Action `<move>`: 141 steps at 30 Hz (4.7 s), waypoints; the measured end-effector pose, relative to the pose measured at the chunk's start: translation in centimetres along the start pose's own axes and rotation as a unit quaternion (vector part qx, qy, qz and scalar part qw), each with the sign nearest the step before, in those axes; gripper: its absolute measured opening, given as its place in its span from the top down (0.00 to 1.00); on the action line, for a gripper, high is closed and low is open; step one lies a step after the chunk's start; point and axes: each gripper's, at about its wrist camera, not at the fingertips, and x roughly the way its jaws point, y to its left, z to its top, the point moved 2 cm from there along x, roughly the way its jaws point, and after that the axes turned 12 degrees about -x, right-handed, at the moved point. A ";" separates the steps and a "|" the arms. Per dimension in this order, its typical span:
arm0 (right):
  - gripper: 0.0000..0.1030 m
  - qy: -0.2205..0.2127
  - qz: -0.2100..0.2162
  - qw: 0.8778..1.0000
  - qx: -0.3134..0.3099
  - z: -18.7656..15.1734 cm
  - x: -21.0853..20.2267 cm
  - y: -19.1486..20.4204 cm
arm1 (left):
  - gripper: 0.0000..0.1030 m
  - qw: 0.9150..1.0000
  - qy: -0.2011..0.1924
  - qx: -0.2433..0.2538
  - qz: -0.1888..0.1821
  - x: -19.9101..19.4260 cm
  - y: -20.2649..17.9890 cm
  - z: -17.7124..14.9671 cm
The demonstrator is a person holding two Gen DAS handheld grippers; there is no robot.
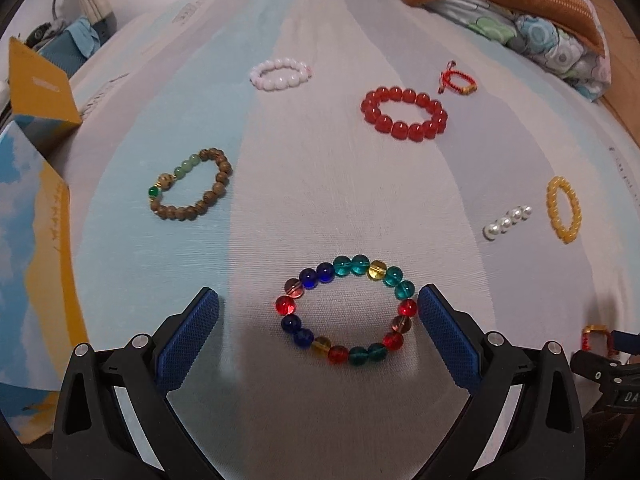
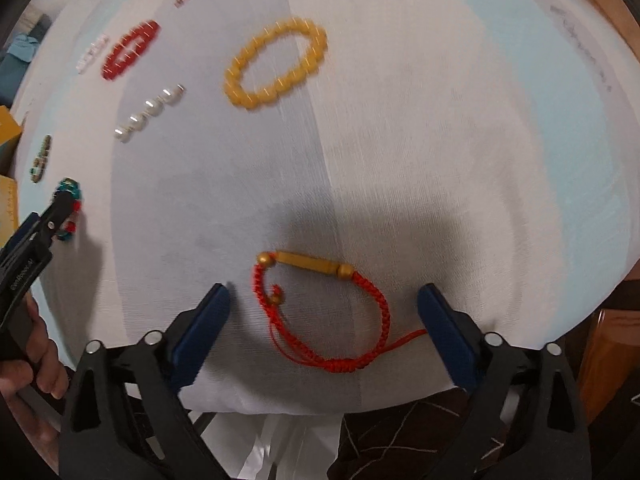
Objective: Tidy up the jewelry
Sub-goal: 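Grasp the multicolour bead bracelet with left tool while right tool grasps red cord bracelet, then carry both held bracelets over the white cardboard box, then open both tools to drop the bracelets into the box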
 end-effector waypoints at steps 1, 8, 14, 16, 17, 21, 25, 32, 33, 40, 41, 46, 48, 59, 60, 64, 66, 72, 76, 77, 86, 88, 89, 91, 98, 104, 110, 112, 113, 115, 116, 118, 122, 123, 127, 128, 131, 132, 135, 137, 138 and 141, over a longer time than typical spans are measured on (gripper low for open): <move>0.13 0.001 -0.001 1.000 0.000 0.0 0.1 0.0 | 0.06 1.000 0.002 0.000 -0.001 0.2 0.0 0.0; 0.27 -0.001 -0.007 1.000 0.005 -0.3 0.3 0.0 | 0.25 1.000 -0.003 0.021 -0.004 0.6 -0.8 -0.5; 0.46 -0.008 -0.011 1.000 0.023 -0.2 -0.1 -1.4 | 0.56 0.999 -0.001 0.031 -0.006 0.2 -1.1 -0.8; 0.51 -0.011 -0.013 1.000 0.026 -0.2 -0.2 -1.7 | 0.69 0.999 0.000 0.034 -0.007 0.1 -1.1 -0.8; 0.55 -0.012 -0.014 0.999 0.028 -0.3 -0.4 -1.8 | 0.73 0.999 0.000 0.037 -0.007 0.1 -1.2 -0.8; 0.68 -0.020 -0.017 0.999 0.035 -0.3 -0.9 -2.3 | 0.82 0.999 0.001 0.039 -0.011 -0.2 -1.1 -0.8; 0.80 -0.027 -0.013 0.998 0.047 0.4 -1.0 -2.3 | 0.84 0.999 0.011 0.018 -0.028 -0.5 -0.5 -0.4; 0.93 -0.049 -0.007 0.997 0.051 0.6 -2.3 -3.1 | 0.92 0.999 0.011 0.006 -0.040 -1.2 0.2 0.2; 0.93 -0.054 -0.005 0.997 0.051 0.9 -2.6 -3.2 | 0.92 0.999 0.011 0.006 -0.041 -1.2 0.2 0.3; 0.93 -0.098 0.000 0.994 0.044 1.5 -4.6 -3.0 | 0.92 0.998 -0.004 -0.015 -0.061 -3.0 1.5 1.6; 0.93 -0.102 0.000 0.994 0.043 1.4 -4.4 -2.7 | 0.92 0.998 -0.007 -0.018 -0.066 -3.4 1.6 1.8; 0.93 -0.122 -0.006 0.992 0.034 0.7 -4.3 -1.2 | 0.92 0.996 -0.035 -0.026 -0.081 -6.7 2.4 2.7; 0.93 -0.126 -0.006 0.991 0.033 0.9 -4.5 -1.0 | 0.92 0.995 -0.044 -0.029 -0.087 -8.1 2.8 3.1; 0.93 -0.171 -0.038 0.985 0.005 1.2 -6.8 1.3 | 0.92 0.992 -0.097 -0.065 -0.043 -14.8 6.4 4.7; 0.93 -0.176 -0.040 0.984 0.004 1.3 -7.2 1.6 | 0.92 0.992 -0.097 -0.070 -0.032 -15.1 6.8 4.7; 0.93 -0.201 -0.053 0.978 -0.007 1.3 -9.8 3.1 | 0.92 0.990 -0.103 -0.098 -0.010 -16.2 8.9 5.2; 0.93 -0.216 -0.057 0.975 -0.016 1.3 -11.4 4.5 | 0.92 0.988 -0.115 -0.102 0.004 -16.8 9.8 5.3; 0.93 -0.236 -0.030 0.970 -0.046 2.4 -14.4 9.2 | 0.92 0.984 -0.149 -0.096 0.015 -19.0 11.8 4.9; 0.93 -0.254 -0.022 0.963 -0.086 3.4 -16.3 13.8 | 0.92 0.979 -0.165 -0.118 0.032 -20.4 14.5 5.0; 0.93 -0.259 -0.017 0.960 -0.102 3.7 -16.8 15.4 | 0.92 0.977 -0.168 -0.127 0.038 -20.8 15.5 5.0; 0.93 -0.290 0.027 0.935 -0.202 5.0 -18.8 28.1 | 0.92 0.960 -0.182 -0.196 0.086 -23.5 24.5 4.0; 0.93 -0.292 0.037 0.930 -0.220 5.0 -19.1 30.7 | 0.92 0.954 -0.180 -0.217 0.098 -23.8 27.0 3.5; 0.93 -0.294 0.040 0.926 -0.232 4.9 -19.1 32.2 | 0.92 0.952 -0.178 -0.225 0.107 -23.9 28.2 3.1; 0.93 -0.295 0.049 0.921 -0.250 4.8 -19.2 34.6 | 0.92 0.948 -0.173 -0.239 0.120 -24.1 30.1 2.7; 0.93 -0.289 0.080 0.903 -0.309 4.2 -19.2 42.4 | 0.92 0.939 -0.151 -0.276 0.141 -23.8 35.8 0.9; 0.93 -0.242 0.087 0.903 -0.344 4.4 -16.6 47.2 | 0.91 0.937 -0.102 -0.293 0.159 -21.7 39.4 -0.6; 0.93 -0.149 0.082 0.921 -0.351 5.0 -11.6 50.0 | 0.91 0.944 -0.026 -0.281 0.169 -17.2 40.8 -1.7; 0.93 -0.127 0.079 0.924 -0.352 5.1 -10.2 50.4 | 0.91 0.944 -0.016 -0.282 0.168 -16.5 41.0 -1.9; 0.93 -0.118 0.072 0.925 -0.353 5.2 -9.5 50.6 | 0.91 0.944 -0.011 -0.285 0.164 -16.2 41.2 -2.0; 0.93 -0.107 0.059 0.927 -0.355 5.2 -8.5 50.9 | 0.91 0.944 -0.008 -0.287 0.162 -15.9 41.3 -2.2; 0.93 -0.104 0.057 0.927 -0.355 5.2 -8.2 51.0 | 0.91 0.944 -0.006 -0.288 0.162 -15.7 41.2 -2.3; 0.93 -0.099 0.053 0.928 -0.355 5.2 -7.7 51.0 | 0.91 0.944 0.001 -0.288 0.159 -15.4 41.3 -2.4; 0.90 -0.095 0.058 0.929 -0.353 5.0 -7.2 50.9 | 0.89 0.943 0.011 -0.291 0.163 -15.1 41.2 -2.5; 0.85 -0.095 0.059 0.928 -0.355 4.9 -7.4 51.0 | 0.89 0.942 0.009 -0.294 0.163 -15.3 41.2 -2.4; 0.55 -0.117 0.064 0.922 -0.364 4.6 -8.4 50.9 | 0.63 0.942 0.007 -0.293 0.163 -16.0 41.0 -2.2; 0.52 -0.125 0.065 0.919 -0.367 4.5 -8.8 50.8 | 0.60 0.942 0.003 -0.293 0.165 -16.5 40.7 -2.0; 0.35 -0.146 0.073 0.915 -0.369 4.2 -10.0 50.6 | 0.37 0.943 -0.015 -0.289 0.165 -17.7 40.2 -1.6; 0.33 -0.156 0.074 0.914 -0.369 4.1 -10.4 50.4 | 0.29 0.943 -0.024 -0.290 0.162 -18.3 39.9 -1.4; 0.24 -0.176 0.075 0.911 -0.366 4.0 -11.7 49.5 | 0.22 0.944 -0.045 -0.289 0.154 -19.8 39.4 -0.8; 0.20 -0.186 0.074 0.910 -0.364 4.0 -12.4 48.8 | 0.17 0.942 -0.052 -0.289 0.160 -20.3 39.1 -0.5; 0.18 -0.191 0.073 0.910 -0.361 4.0 -12.7 48.3 | 0.15 0.942 -0.055 -0.289 0.163 -20.6 38.9 -0.4; 0.11 -0.200 0.077 0.913 -0.347 4.6 -13.4 47.2 | 0.11 0.940 -0.061 -0.287 0.175 -21.0 38.3 0.0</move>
